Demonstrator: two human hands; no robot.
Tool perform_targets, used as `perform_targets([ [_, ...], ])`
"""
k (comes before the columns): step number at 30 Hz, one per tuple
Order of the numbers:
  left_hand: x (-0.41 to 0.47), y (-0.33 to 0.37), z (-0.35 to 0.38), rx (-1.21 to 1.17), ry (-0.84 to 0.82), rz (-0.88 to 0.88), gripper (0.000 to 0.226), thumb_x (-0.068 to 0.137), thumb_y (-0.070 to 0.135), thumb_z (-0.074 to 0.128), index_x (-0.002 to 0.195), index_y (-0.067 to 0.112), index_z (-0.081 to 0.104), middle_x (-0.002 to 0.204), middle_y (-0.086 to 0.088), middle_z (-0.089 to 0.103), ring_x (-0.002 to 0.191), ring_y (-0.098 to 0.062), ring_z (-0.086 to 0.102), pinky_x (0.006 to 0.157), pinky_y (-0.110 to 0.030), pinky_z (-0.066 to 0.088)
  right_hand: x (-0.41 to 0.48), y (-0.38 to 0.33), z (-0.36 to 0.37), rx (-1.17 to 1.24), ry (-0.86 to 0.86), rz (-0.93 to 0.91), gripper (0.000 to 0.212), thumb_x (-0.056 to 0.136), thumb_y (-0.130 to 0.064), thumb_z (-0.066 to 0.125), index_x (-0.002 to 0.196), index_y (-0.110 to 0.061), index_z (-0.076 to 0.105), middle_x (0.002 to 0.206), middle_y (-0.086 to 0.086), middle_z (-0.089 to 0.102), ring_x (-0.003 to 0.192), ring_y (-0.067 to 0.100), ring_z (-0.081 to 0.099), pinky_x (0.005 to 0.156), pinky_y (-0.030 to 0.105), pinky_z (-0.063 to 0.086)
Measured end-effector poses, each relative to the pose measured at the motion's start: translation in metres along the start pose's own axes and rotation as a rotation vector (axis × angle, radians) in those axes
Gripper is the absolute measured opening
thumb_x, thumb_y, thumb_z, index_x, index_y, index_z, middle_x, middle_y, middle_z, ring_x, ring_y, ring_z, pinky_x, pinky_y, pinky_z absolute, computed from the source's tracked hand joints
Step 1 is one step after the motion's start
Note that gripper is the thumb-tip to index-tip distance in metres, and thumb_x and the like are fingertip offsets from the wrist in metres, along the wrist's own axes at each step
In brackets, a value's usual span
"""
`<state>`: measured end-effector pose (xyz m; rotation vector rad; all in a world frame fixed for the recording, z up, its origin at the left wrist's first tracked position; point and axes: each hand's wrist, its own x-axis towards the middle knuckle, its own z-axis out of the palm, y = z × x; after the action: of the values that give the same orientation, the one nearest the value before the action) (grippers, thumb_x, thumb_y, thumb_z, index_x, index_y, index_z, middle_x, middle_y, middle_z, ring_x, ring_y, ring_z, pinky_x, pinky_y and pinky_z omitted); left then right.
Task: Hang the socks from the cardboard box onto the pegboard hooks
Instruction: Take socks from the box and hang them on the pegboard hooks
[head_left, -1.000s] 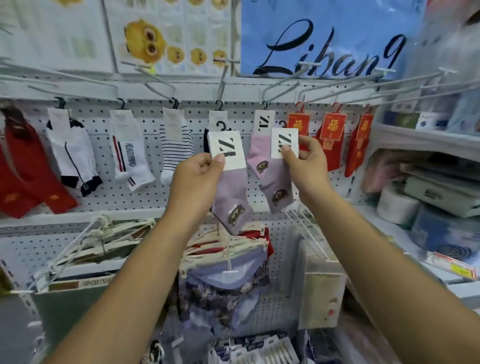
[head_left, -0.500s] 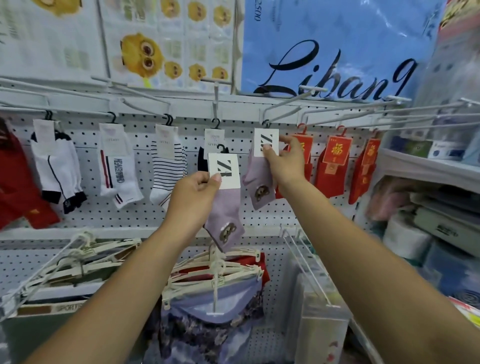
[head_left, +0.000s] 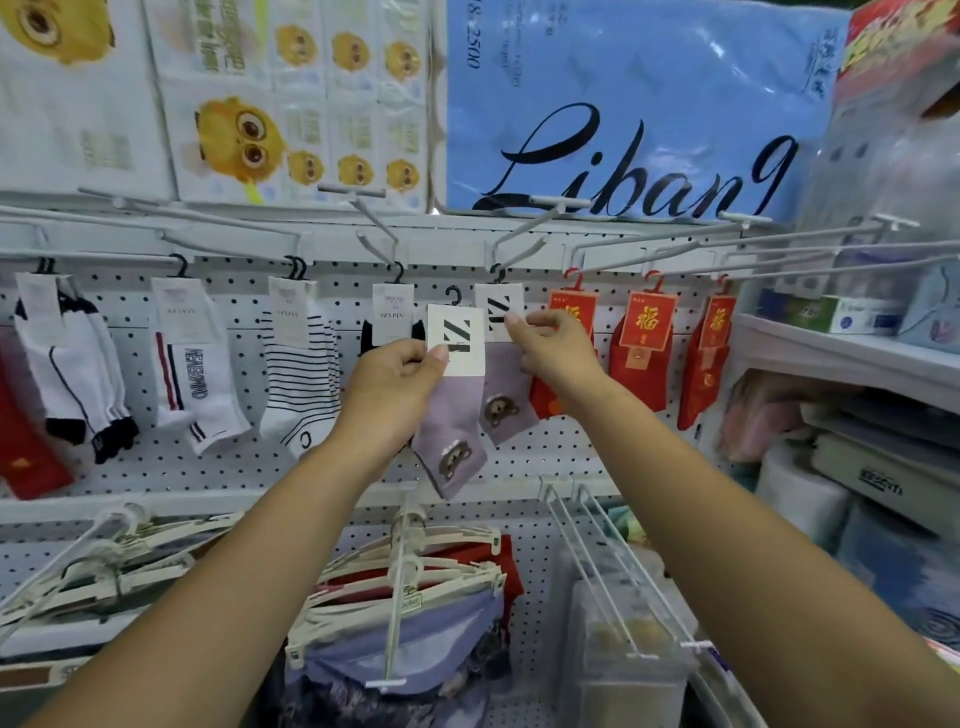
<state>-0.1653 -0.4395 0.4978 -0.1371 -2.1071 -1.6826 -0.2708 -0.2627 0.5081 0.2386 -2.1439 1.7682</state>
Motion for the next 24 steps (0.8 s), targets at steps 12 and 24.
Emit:
perform_targets([
  [12,0.002,0.013,0.012,-0.034,-0.056,0.054,0.017,0.094,0.032,0.071,0.091,0.016,0.074,0.082,0.003,0.08,0.081,-0.016,0.076,0.077,-0.031,0.061,-0.065,-0.035,-0.019,0.168,-0.115,-0.228,0.026,0.096,-0.02,0.067,0.119,-0.027,0.061,0.099,0.013,0.074,0.093,0.025,0.073,0.078,0.036,0.061],
  [24,0.048,0.022,-0.022,0.244,0.285,0.237,0.066,0.088,0.046,0.074,0.144,0.019,0.05,0.147,0.001,0.053,0.138,-0.017,0.046,0.105,-0.026,0.035,-0.01,-0.026,-0.007,-0.077,0.045,-0.387,0.032,0.097,-0.022,0.065,0.126,-0.031,0.054,0.101,0.007,0.065,0.089,0.014,0.064,0.07,0.013,0.051],
])
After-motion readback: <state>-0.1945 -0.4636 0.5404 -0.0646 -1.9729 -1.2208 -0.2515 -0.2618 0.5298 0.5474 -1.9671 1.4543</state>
